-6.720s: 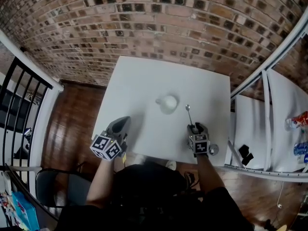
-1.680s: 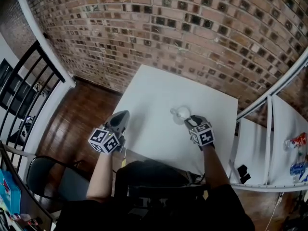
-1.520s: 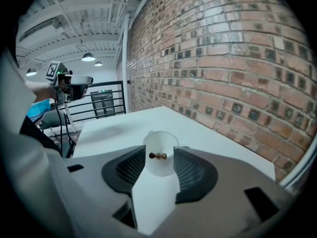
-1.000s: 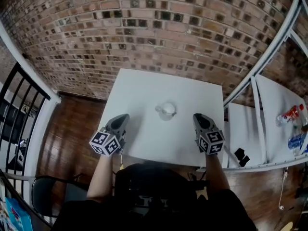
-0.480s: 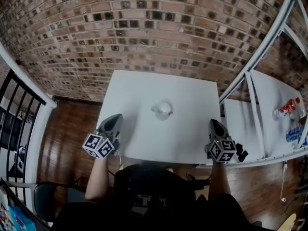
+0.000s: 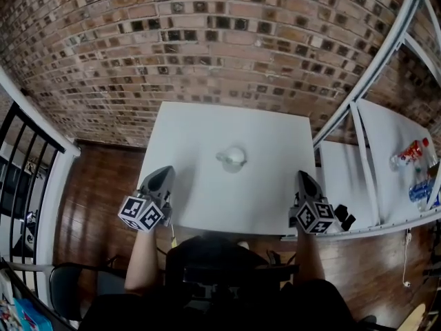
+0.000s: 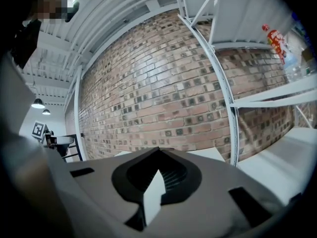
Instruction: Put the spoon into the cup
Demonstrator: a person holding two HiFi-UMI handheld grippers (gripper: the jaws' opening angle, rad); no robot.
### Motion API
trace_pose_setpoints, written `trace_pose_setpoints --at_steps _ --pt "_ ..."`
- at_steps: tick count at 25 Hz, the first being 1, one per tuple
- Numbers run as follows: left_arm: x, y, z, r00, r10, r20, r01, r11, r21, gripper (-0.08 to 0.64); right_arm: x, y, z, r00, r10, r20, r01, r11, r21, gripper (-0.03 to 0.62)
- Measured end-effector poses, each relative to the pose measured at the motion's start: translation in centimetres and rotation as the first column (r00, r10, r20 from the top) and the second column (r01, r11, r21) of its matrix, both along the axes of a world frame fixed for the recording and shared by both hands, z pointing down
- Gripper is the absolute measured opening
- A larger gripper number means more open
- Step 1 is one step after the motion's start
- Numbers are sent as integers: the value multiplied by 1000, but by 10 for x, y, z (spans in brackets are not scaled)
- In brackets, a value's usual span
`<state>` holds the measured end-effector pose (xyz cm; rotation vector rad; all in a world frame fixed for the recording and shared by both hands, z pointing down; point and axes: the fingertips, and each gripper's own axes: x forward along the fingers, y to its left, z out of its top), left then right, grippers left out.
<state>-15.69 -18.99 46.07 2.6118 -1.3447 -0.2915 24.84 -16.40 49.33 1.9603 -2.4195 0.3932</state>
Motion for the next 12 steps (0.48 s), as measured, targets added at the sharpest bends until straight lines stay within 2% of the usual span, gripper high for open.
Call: trace_pose_setpoints --at_steps 7,12 --pt "-15 5 7 999 -33 -6 33 999 -15 3 -15 -2 9 999 -33 -3 33 999 -30 2" --pt "-12 5 6 999 -32 -15 32 999 -13 3 -19 -6 7 999 -43 -15 43 998 -36 2"
